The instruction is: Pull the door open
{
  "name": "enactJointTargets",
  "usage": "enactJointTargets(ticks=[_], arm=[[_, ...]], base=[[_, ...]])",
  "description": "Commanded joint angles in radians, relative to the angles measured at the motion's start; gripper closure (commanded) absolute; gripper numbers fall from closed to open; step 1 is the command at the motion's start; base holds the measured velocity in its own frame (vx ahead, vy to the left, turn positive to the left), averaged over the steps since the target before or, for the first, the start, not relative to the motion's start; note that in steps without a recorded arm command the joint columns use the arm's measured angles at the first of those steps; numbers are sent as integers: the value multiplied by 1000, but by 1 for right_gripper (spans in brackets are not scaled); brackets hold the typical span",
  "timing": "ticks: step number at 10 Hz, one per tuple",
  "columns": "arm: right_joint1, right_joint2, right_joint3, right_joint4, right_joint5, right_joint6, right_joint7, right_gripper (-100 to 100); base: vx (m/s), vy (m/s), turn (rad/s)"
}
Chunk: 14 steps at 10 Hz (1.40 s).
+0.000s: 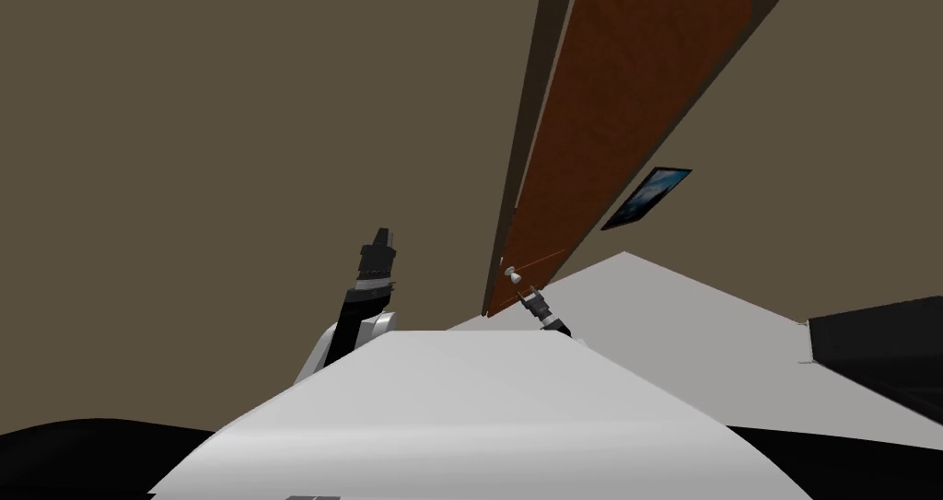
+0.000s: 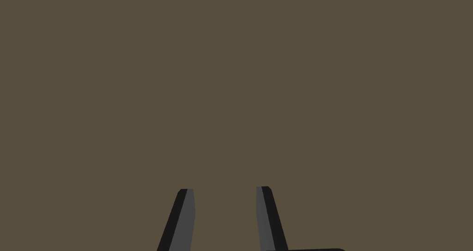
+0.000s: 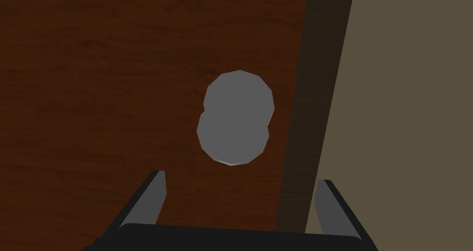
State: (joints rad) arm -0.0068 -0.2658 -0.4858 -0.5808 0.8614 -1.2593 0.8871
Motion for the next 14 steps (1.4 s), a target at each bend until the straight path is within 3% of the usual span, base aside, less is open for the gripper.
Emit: enactJointTargets(ticks=[1,4,6,7,8,9,14], arm=[[-19,-5,-12,30,-16,12,16,-100],[-52,-8,-44,71,-62,61,48,-100],[-58,-8,-50,78,-70,70,53,-100],[-69,-9,-61,92,-86,87,64,-100],[-68,-11,-57,97,-79,73,61,-100],[-68,-11,-57,97,-79,73,61,100],[-68,-11,-57,97,-79,73,61,100]], base=[[5,12,219],[22,0,277],[25,-14,153],[22,-4,190],[13,-7,53],[-1,-2,-52],[0,0,-2]])
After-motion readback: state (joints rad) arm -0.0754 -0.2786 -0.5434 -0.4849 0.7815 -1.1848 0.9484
